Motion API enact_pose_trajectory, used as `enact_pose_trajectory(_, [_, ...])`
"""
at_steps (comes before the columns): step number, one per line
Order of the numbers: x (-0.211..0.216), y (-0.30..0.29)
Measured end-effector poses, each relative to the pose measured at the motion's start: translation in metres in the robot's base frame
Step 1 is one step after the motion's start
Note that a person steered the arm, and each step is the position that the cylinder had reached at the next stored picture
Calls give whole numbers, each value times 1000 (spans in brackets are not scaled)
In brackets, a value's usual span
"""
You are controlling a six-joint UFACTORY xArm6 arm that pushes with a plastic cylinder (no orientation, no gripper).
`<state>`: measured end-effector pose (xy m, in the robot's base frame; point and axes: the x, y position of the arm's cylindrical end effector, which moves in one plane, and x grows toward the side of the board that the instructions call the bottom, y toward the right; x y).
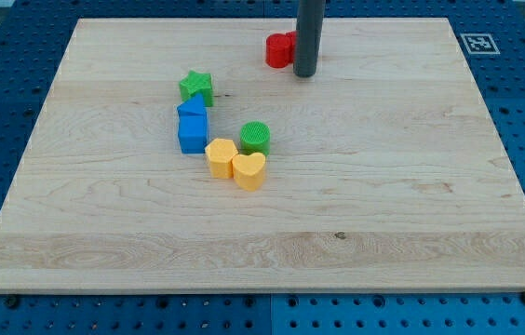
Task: Slightly adjust the red blocks up
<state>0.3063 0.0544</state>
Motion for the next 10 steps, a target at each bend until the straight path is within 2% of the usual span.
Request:
enact_pose_trajectory(5, [0,-3])
enact_pose_trajectory(8, [0,15])
enact_pose_trajectory(10, [-15,15])
